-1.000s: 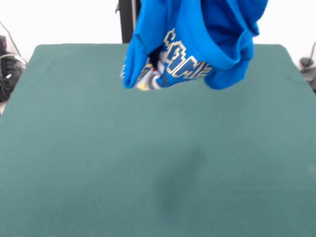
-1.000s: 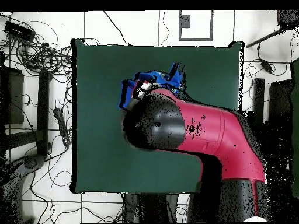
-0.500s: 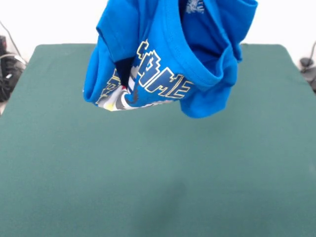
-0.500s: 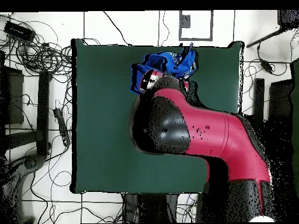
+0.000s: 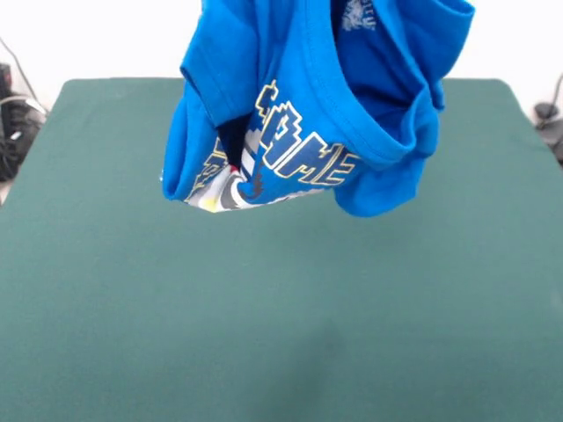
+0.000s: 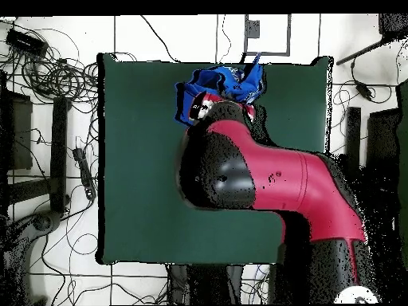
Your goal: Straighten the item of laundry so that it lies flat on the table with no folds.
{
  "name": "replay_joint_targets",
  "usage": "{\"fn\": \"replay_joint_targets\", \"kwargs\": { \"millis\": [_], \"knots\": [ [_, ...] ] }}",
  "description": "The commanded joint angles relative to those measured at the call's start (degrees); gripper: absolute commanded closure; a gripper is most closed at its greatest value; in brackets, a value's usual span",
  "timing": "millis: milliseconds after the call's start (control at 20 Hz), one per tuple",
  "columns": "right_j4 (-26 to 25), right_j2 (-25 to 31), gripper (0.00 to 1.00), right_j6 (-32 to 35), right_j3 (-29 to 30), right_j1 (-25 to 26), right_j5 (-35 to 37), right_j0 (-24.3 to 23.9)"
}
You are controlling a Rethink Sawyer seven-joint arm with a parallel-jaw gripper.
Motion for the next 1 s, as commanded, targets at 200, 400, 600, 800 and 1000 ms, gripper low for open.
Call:
{"fn": "replay_joint_targets", "kwargs": {
  "millis": [200, 400, 600, 800, 1000],
  "knots": [
    [-5.3, 5.5, 1.00, 0.9, 10.1, 1.8, -7.4, 1.2],
    [-7.0, 4.0, 1.00, 3.7, 10.9, 2.7, -11.0, 2.4],
    [-8.1, 3.4, 1.00, 5.3, 11.2, 4.1, -13.4, 2.9],
    [-9.3, 1.8, 1.00, 7.7, 11.4, 5.9, -18.6, 4.2],
    [-9.5, -0.8, 1.00, 9.3, 11.1, 7.9, -22.2, 6.3]
  ]
}}
